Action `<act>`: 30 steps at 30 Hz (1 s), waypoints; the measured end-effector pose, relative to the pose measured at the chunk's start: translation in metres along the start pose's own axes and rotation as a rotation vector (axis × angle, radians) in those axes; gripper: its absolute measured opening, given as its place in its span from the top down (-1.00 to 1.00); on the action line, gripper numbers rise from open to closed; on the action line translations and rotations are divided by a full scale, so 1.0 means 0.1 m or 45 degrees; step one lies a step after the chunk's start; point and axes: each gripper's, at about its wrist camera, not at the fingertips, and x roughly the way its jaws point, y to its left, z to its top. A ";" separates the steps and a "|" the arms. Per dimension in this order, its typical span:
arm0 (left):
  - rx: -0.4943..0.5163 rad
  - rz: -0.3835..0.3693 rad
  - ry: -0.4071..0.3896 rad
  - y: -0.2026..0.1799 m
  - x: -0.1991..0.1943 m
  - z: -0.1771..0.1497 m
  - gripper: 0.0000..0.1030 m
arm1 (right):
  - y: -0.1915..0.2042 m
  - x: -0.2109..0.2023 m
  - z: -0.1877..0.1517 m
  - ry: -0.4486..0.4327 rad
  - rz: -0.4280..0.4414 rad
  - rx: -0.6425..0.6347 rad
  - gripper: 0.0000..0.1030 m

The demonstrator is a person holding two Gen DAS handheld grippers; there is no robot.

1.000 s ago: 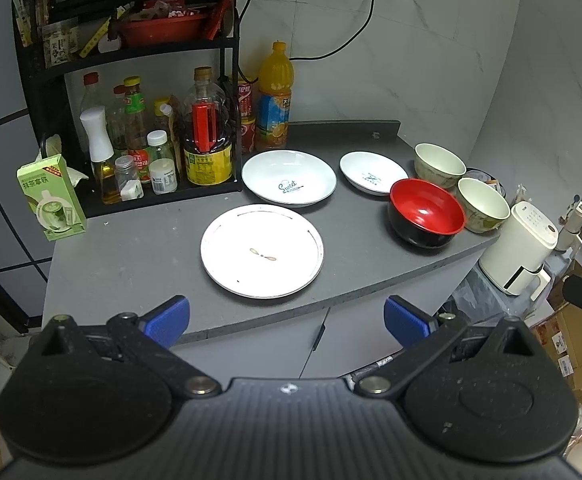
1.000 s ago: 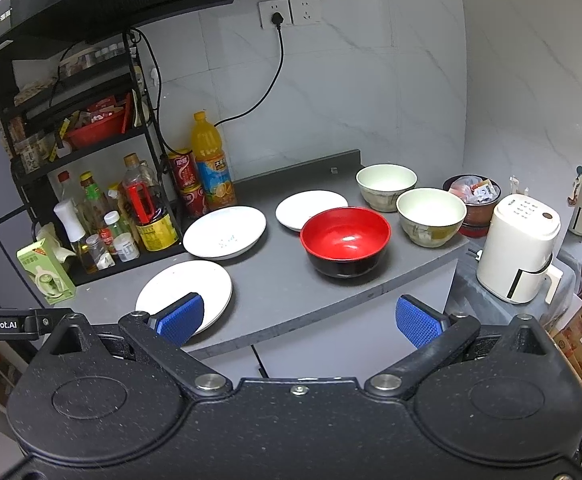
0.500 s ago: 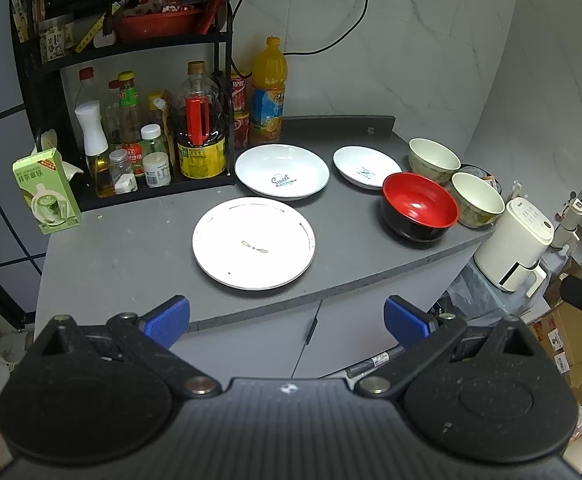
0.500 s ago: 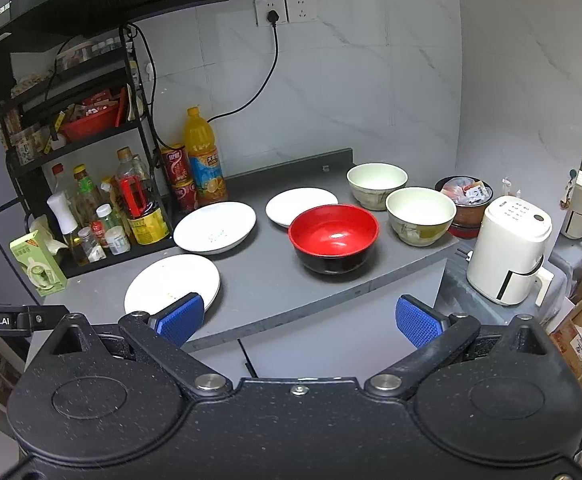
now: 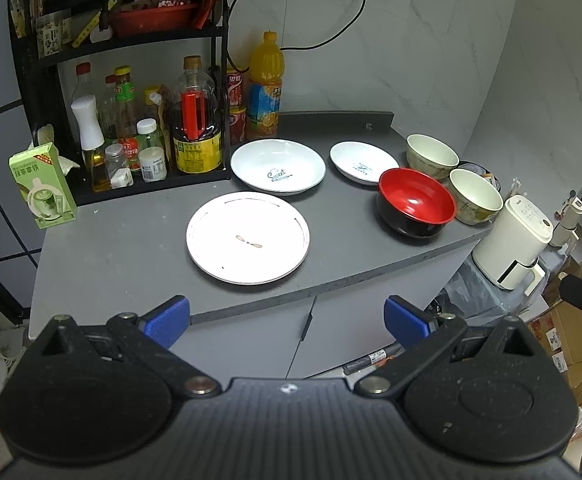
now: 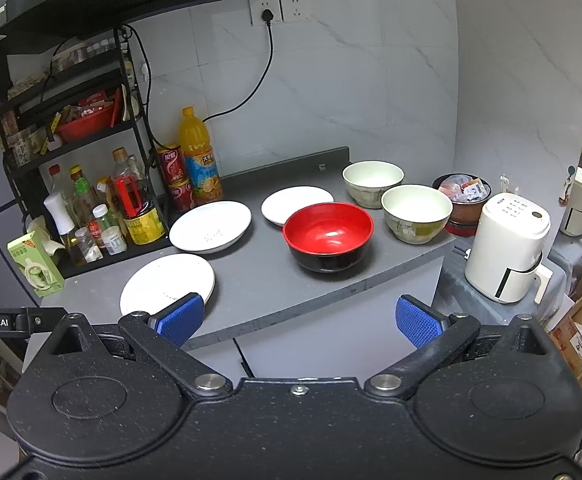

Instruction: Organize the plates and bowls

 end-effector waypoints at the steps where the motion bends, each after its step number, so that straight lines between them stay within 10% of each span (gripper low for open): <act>1: 0.001 0.004 -0.002 0.00 0.00 0.00 -0.99 | 0.01 0.01 0.00 0.002 -0.002 -0.003 -1.00; 30: 0.018 0.006 0.022 -0.04 0.61 0.49 -0.99 | -0.06 0.55 0.29 0.040 -0.030 0.037 -1.00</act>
